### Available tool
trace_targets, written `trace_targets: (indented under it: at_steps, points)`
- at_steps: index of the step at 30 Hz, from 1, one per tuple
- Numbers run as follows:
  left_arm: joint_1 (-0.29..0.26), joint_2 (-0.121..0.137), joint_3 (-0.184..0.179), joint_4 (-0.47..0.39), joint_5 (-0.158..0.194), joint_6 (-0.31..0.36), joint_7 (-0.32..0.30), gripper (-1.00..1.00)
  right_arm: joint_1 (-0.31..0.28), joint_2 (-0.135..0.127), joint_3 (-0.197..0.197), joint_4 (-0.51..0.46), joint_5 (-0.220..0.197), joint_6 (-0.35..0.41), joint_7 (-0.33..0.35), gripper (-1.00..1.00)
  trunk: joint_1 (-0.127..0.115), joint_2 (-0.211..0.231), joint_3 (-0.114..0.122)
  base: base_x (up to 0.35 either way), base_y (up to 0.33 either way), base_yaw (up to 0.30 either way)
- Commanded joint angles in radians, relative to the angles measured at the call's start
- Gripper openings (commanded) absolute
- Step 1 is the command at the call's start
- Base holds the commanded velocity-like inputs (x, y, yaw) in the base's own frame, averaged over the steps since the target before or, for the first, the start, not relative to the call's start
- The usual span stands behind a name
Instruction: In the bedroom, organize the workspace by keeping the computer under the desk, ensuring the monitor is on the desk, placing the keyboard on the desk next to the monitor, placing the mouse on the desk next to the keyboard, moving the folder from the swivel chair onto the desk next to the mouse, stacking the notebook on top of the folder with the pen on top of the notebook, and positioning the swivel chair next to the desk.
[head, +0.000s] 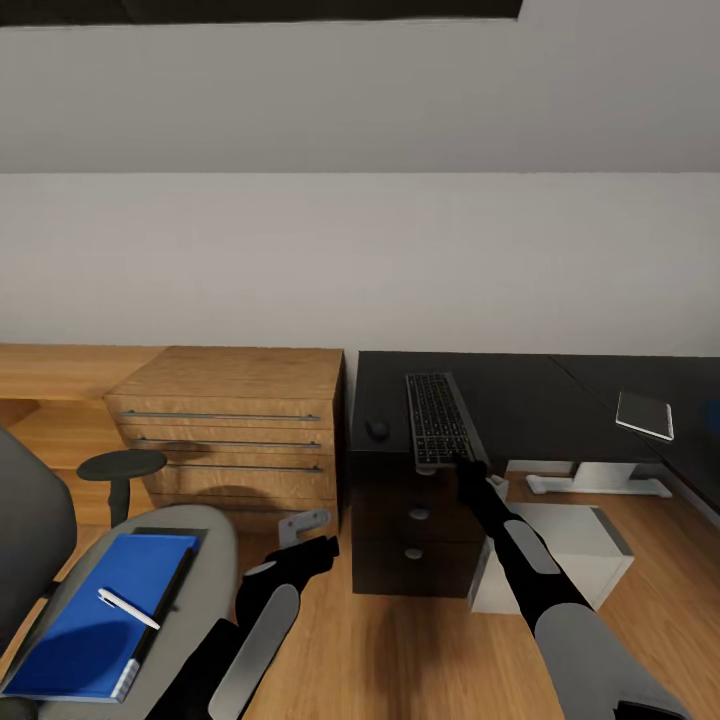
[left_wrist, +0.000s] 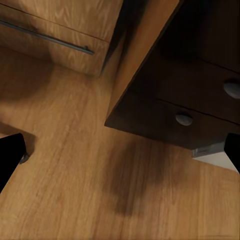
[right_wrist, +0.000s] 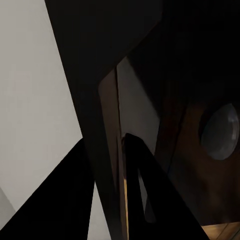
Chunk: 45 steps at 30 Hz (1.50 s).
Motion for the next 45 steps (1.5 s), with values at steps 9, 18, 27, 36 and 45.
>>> trace_targets:
  at_steps: [9,18,27,36,45]
  points:
    - [-0.001,0.0,-0.003,-0.001,0.008,0.002,0.008,1.0,0.0,0.001,-0.011,0.006,0.002,0.009,-0.005,-1.0,0.0,0.0,-0.001,0.019,0.039,0.0]
    - [-0.001,0.0,-0.004,-0.001,0.008,0.004,0.008,1.0,0.0,0.001,-0.012,0.007,0.002,0.007,-0.008,-1.0,0.0,0.0,-0.001,0.034,0.027,0.0]
    - [-0.001,0.0,-0.003,-0.001,0.008,0.004,0.007,1.0,0.0,0.001,-0.012,0.006,0.003,0.007,-0.009,1.0,0.0,0.0,-0.001,0.0,0.0,0.0]
    - [-0.001,0.0,-0.011,-0.001,0.008,0.003,0.008,1.0,0.0,-0.001,-0.012,0.006,0.003,0.007,-0.008,1.0,0.0,0.0,-0.001,-0.161,0.0,0.0]
    - [-0.001,0.0,-0.011,-0.001,0.007,0.002,0.011,1.0,0.0,-0.002,-0.013,0.006,0.004,0.007,-0.008,1.0,0.0,0.0,-0.001,-0.288,-0.1,0.0]
